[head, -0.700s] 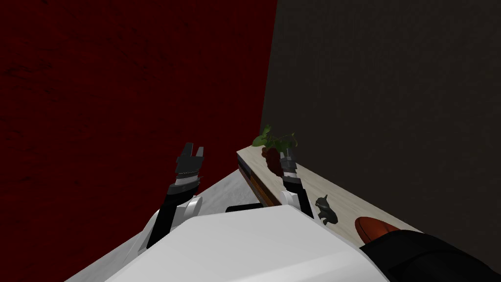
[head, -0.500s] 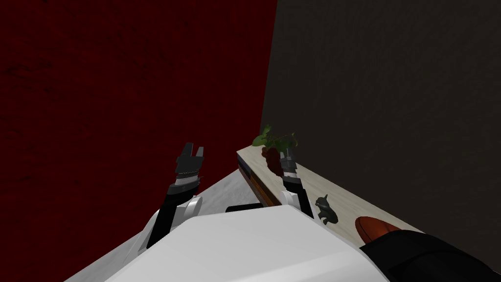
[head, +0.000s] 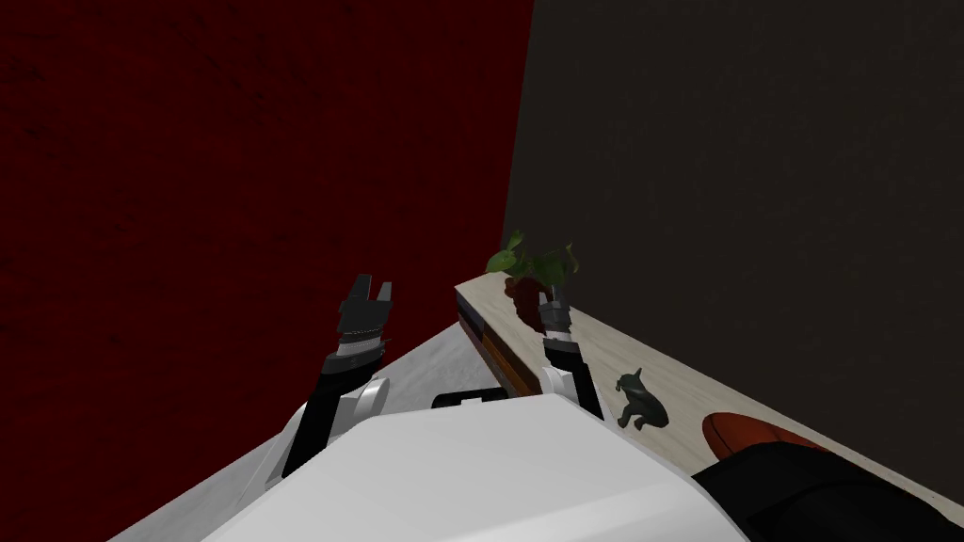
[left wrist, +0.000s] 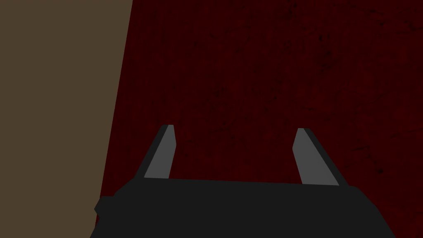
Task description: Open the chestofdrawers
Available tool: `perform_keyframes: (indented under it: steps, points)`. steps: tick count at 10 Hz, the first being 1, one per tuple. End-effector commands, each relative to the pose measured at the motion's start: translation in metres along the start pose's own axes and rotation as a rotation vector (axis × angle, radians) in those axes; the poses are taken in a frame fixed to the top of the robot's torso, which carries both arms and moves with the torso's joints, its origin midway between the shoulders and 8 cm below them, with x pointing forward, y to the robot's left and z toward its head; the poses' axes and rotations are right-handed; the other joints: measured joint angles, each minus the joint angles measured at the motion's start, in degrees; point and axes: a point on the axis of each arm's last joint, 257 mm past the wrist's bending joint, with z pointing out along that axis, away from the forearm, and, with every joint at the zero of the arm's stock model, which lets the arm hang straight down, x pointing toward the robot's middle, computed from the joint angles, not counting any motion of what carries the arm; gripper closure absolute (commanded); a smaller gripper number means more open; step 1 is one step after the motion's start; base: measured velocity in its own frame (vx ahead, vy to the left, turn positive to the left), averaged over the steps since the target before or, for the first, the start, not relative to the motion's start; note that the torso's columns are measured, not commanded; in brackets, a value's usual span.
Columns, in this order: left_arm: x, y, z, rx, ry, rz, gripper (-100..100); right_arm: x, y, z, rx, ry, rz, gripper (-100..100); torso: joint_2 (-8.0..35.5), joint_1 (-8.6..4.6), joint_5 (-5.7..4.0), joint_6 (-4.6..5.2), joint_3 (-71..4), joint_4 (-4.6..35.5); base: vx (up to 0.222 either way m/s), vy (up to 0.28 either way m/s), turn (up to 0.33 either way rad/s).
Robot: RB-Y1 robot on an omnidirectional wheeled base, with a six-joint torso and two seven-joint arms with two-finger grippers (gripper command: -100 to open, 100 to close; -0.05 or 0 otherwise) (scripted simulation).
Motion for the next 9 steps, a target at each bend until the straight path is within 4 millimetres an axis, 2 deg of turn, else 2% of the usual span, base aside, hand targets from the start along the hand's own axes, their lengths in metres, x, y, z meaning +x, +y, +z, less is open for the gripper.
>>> perform_keyframes:
  steps: [1,2,3,5,7,8,9]
  points:
    - [0.0,0.0,0.0,0.0,0.0,0.0,0,0.0,0.0,0.0,0.0,0.0,0.0,0,4.2,0.0,0.0,0.0,-8.5,4.2,0.0,0.0,0.0]
    - [0.0,0.0,0.0,0.0,0.0,0.0,0,0.0,0.0,0.0,0.0,0.0,0.0,0,8.5,0.0,0.0,0.0,-16.9,8.5,0.0,0.0,0.0]
    - [0.0,0.0,0.0,0.0,0.0,0.0,0,0.006,-0.01,0.0,0.029,0.033,-0.018,-100,12.7,0.0,0.0,0.0,-25.4,12.7,0.027,0.016,0.041]
    - [0.0,0.0,0.0,-0.001,0.0,0.0,0,0.019,-0.035,-0.003,0.095,0.088,-0.049,-100,15.0,0.07,0.02,-0.01,-30.5,15.1,0.064,0.033,0.069]
    - [0.0,0.0,0.0,-0.001,0.0,0.0,0,0.034,-0.07,-0.01,0.185,0.149,-0.09,-100,15.2,0.07,0.02,-0.01,-30.8,15.3,0.109,0.059,0.102]
    - [0.0,0.0,0.0,-0.001,0.0,0.0,0,0.034,-0.072,-0.011,0.193,0.149,-0.09,-100,15.3,0.09,0.03,0.0,-30.8,15.3,0.085,0.057,0.026]
    - [0.0,0.0,0.0,-0.001,0.0,0.0,0,0.041,-0.094,-0.017,0.252,0.18,-0.114,-100,15.4,0.02,0.01,0.01,-30.7,15.4,0.08,0.057,0.072]
